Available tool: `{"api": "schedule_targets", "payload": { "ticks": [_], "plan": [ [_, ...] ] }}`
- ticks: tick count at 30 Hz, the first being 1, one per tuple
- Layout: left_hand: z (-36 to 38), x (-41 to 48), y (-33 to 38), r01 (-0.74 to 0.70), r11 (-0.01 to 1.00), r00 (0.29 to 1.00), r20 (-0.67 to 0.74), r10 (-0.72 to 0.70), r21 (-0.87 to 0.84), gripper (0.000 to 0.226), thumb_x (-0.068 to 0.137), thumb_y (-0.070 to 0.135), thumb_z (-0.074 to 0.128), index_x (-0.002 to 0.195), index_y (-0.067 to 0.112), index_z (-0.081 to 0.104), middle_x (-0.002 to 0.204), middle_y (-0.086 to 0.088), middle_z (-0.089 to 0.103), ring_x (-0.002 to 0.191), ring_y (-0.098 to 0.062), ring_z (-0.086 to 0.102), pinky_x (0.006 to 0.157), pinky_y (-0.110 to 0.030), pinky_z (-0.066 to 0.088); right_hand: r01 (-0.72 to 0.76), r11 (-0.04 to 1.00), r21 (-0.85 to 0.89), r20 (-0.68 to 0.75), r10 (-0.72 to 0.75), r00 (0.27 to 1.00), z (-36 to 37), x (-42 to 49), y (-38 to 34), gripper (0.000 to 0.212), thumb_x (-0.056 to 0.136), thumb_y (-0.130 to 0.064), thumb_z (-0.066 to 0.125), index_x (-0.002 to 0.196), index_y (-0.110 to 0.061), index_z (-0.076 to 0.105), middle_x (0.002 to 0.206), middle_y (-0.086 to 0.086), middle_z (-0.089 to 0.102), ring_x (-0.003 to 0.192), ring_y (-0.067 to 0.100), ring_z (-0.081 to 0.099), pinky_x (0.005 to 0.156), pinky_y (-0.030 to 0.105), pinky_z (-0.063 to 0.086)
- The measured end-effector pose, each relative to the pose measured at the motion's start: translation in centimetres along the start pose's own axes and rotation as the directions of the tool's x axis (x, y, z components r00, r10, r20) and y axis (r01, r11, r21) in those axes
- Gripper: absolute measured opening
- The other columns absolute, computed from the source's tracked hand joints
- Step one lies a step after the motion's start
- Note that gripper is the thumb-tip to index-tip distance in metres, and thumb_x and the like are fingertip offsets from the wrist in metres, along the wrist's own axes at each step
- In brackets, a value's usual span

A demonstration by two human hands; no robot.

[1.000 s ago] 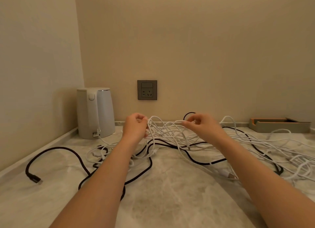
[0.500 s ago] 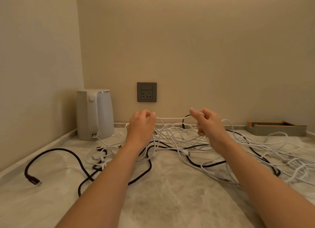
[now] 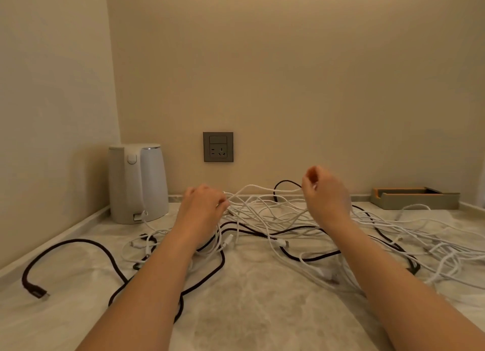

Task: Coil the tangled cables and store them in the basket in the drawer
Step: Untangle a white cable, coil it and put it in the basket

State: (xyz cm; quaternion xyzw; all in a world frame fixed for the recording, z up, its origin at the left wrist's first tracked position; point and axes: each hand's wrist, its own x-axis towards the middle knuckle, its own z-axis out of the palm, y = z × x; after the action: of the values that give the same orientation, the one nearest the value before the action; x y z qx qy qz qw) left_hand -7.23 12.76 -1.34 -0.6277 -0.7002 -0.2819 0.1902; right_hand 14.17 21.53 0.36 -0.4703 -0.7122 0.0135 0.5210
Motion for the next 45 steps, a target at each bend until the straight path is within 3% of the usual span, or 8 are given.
{"api": "schedule_targets", "payload": {
  "ticks": [2, 5, 10, 23, 31, 37, 42, 45],
  "plan": [
    [-0.2, 0.1, 0.3, -0.091, 0.996, 0.995, -0.028, 0.091, 0.011, 0.024, 0.098, 0.036, 0.045, 0.103, 0.025, 0.066, 0.109, 0.01, 0.064, 0.115, -0.011, 0.047, 0.102, -0.029, 0.023, 0.218, 0.954, -0.204, 0.087, -0.204, 0.975, 0.3, -0.4, -0.5, 0.025, 0.097, -0.018, 0.044, 0.114, -0.02, 0.063, 0.111, -0.002, 0.067, 0.103, 0.021, 0.059, 0.094, 0.035, 0.033],
    [-0.2, 0.4, 1.0, -0.215, 0.976, 0.972, -0.087, 0.217, 0.024, 0.026, 0.097, 0.034, 0.047, 0.104, 0.019, 0.068, 0.108, 0.005, 0.066, 0.112, -0.011, 0.051, 0.103, -0.025, 0.023, 0.427, 0.904, -0.004, 0.205, -0.417, 0.885, 0.6, -1.4, -2.7, 0.033, 0.101, -0.023, 0.038, 0.126, -0.014, 0.057, 0.12, 0.001, 0.064, 0.109, 0.02, 0.058, 0.097, 0.034, 0.036],
    [-0.2, 0.6, 2.1, -0.333, 0.942, 0.938, -0.087, 0.336, 0.046, 0.024, 0.095, 0.031, 0.053, 0.097, 0.013, 0.07, 0.101, 0.001, 0.07, 0.106, -0.015, 0.057, 0.1, -0.029, 0.03, 0.476, 0.879, 0.006, 0.328, -0.452, 0.83, 0.7, -2.2, -3.6, 0.027, 0.097, -0.039, 0.045, 0.1, -0.019, 0.063, 0.087, -0.006, 0.057, 0.081, 0.017, 0.056, 0.074, 0.035, 0.046],
    [0.0, 0.4, -0.9, 0.123, 0.973, 0.991, 0.026, -0.13, 0.198, 0.022, 0.096, 0.044, 0.047, 0.103, 0.029, 0.061, 0.104, 0.011, 0.066, 0.103, -0.012, 0.056, 0.105, -0.038, 0.023, -0.034, 0.821, 0.571, -0.067, 0.087, 0.994, -1.0, 0.5, -1.0, 0.038, 0.099, -0.026, 0.046, 0.07, -0.001, 0.051, 0.052, -0.004, 0.031, 0.045, 0.003, 0.025, 0.048, 0.023, 0.023],
    [-1.0, 0.4, 2.8, -0.071, 0.992, 0.997, -0.02, 0.074, 0.104, 0.039, 0.099, 0.049, 0.03, 0.12, 0.029, 0.056, 0.128, 0.011, 0.056, 0.129, -0.012, 0.039, 0.114, -0.041, 0.002, -0.159, 0.686, 0.71, 0.194, 0.026, 0.981, 0.0, 0.0, -1.4, 0.035, 0.101, -0.024, 0.043, 0.068, -0.015, 0.051, 0.06, 0.0, 0.035, 0.05, 0.007, 0.029, 0.05, 0.02, 0.025],
    [0.6, 0.5, 4.4, -0.067, 0.955, 0.994, 0.061, 0.088, -0.289, 0.016, 0.097, 0.028, 0.051, 0.102, 0.017, 0.063, 0.095, 0.0, 0.067, 0.093, -0.017, 0.061, 0.085, -0.034, 0.048, -0.261, 0.505, 0.823, 0.16, 0.235, 0.959, -1.1, 0.3, -1.6, 0.037, 0.102, -0.026, 0.04, 0.068, -0.015, 0.049, 0.05, -0.006, 0.03, 0.046, 0.007, 0.025, 0.048, 0.021, 0.025],
    [0.2, 0.9, 2.5, 0.052, 0.983, 0.995, 0.091, -0.036, -0.174, 0.015, 0.097, 0.028, 0.051, 0.094, 0.018, 0.062, 0.089, -0.001, 0.066, 0.081, -0.019, 0.061, 0.077, -0.04, 0.053, -0.261, 0.61, 0.748, 0.045, 0.347, 0.937, -0.7, 0.4, -1.0, 0.037, 0.101, -0.028, 0.04, 0.068, -0.014, 0.05, 0.054, -0.001, 0.029, 0.048, 0.011, 0.023, 0.05, 0.027, 0.021],
    [-0.2, 0.7, 2.2, -0.036, 0.995, 0.998, 0.053, 0.041, -0.094, 0.025, 0.099, 0.032, 0.045, 0.091, 0.015, 0.061, 0.082, -0.002, 0.066, 0.075, -0.022, 0.061, 0.072, -0.041, 0.053, -0.097, 0.936, 0.339, -0.1, 0.138, 0.985, -1.2, 0.8, -0.2, 0.027, 0.1, -0.017, 0.041, 0.091, -0.006, 0.065, 0.064, -0.001, 0.052, 0.058, 0.013, 0.044, 0.055, 0.028, 0.032]
  ]
}}
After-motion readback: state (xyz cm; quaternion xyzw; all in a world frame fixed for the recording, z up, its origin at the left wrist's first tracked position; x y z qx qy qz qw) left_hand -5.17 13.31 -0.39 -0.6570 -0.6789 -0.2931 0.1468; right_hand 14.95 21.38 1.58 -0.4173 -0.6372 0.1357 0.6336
